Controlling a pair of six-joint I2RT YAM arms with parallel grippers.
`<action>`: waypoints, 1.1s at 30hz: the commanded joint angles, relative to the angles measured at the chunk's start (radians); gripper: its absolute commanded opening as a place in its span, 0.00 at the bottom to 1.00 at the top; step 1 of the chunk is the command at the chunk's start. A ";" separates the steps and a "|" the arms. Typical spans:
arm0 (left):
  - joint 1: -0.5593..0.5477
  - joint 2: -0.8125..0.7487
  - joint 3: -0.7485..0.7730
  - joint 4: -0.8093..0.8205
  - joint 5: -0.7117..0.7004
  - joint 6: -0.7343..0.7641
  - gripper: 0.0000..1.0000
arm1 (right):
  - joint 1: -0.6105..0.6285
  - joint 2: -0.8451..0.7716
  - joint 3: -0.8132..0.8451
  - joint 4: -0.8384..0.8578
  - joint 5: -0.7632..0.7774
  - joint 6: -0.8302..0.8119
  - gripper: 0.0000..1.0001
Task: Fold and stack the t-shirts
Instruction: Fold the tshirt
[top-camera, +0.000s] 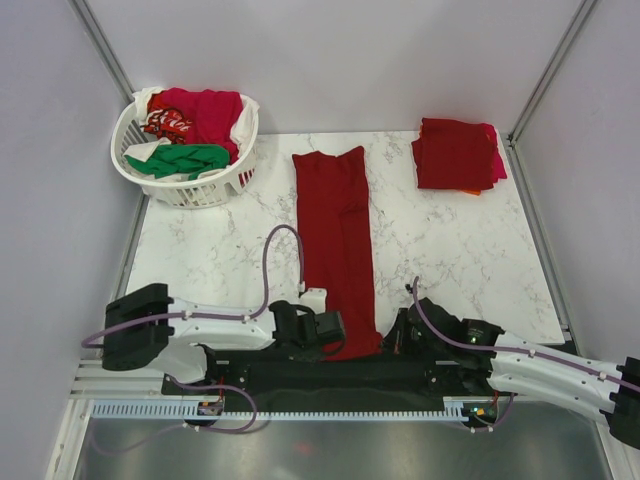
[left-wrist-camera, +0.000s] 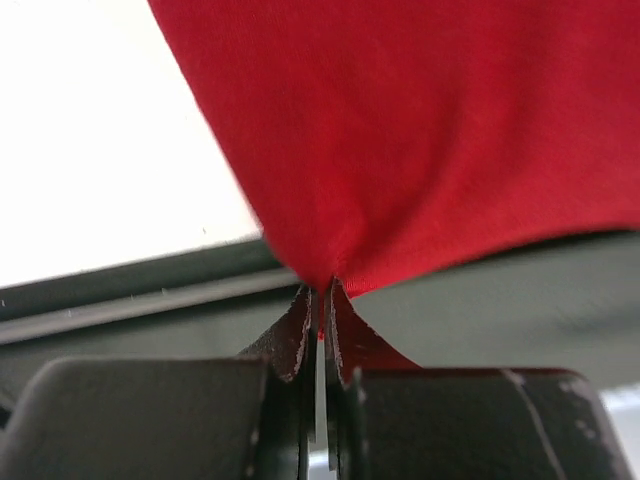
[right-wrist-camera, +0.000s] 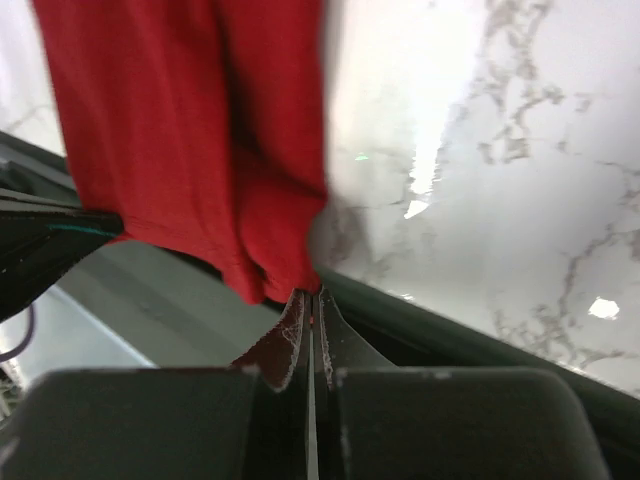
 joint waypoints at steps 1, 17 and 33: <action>-0.011 -0.130 0.001 -0.043 0.006 -0.050 0.02 | 0.000 -0.026 0.099 -0.042 -0.045 0.027 0.00; -0.006 -0.434 0.068 -0.244 -0.066 -0.086 0.02 | 0.015 0.051 0.371 -0.230 -0.031 -0.023 0.00; 0.380 -0.261 0.315 -0.261 -0.032 0.324 0.02 | -0.147 0.456 0.750 -0.299 0.247 -0.376 0.00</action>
